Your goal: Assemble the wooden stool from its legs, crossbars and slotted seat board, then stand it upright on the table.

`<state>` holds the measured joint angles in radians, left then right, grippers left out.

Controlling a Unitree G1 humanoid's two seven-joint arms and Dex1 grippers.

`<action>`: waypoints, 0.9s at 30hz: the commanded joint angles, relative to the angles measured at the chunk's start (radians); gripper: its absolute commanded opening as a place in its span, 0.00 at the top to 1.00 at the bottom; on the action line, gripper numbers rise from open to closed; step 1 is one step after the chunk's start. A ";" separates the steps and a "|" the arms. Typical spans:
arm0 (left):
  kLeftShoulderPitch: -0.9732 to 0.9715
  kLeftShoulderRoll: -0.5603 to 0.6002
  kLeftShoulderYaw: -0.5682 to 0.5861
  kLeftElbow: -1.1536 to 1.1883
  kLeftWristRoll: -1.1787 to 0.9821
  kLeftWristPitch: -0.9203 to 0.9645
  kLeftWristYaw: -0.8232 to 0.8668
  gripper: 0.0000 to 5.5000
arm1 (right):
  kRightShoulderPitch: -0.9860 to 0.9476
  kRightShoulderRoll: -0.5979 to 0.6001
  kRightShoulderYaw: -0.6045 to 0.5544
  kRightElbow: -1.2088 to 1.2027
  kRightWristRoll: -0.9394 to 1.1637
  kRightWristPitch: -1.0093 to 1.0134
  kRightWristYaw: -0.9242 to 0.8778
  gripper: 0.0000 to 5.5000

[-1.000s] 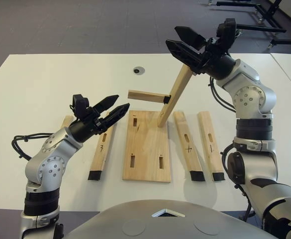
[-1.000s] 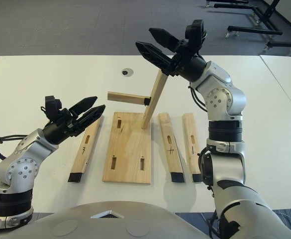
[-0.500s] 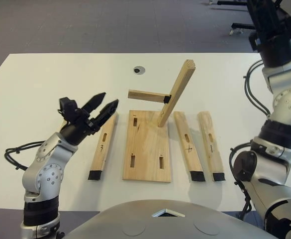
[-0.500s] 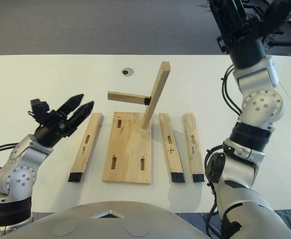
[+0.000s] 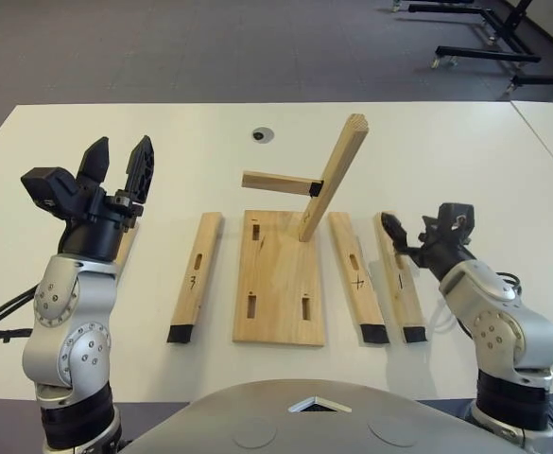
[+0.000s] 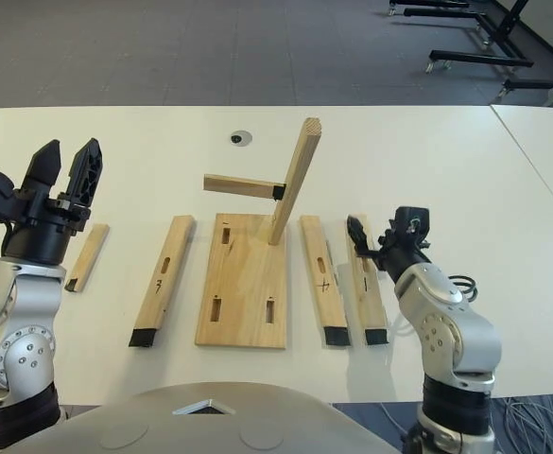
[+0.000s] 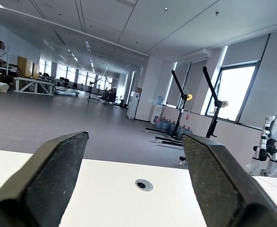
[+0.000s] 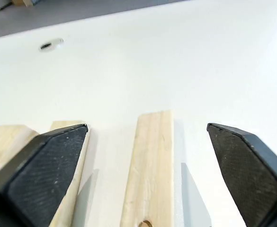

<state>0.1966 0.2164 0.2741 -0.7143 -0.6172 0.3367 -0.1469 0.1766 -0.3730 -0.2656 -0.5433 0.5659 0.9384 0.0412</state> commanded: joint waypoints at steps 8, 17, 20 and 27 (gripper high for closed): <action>0.121 -0.067 -0.050 -0.093 0.057 -0.050 0.051 0.35 | 0.022 -0.152 -0.023 -0.060 0.078 0.435 0.098 0.15; 0.180 -0.090 -0.064 -0.112 0.072 -0.084 0.056 0.35 | 0.006 -0.263 -0.024 -0.147 0.098 0.671 0.197 0.36; 0.173 -0.088 -0.067 -0.101 0.073 -0.091 0.053 0.35 | 0.001 -0.249 -0.008 -0.140 0.090 0.674 0.208 0.46; 0.139 -0.072 -0.049 -0.064 0.062 -0.092 0.037 0.35 | -0.044 -0.172 -0.008 -0.111 0.028 0.584 0.184 0.63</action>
<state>0.3560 0.1304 0.2143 -0.8024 -0.5492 0.2469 -0.1028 0.1695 -0.5834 -0.2799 -0.6957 0.6243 1.5668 0.2420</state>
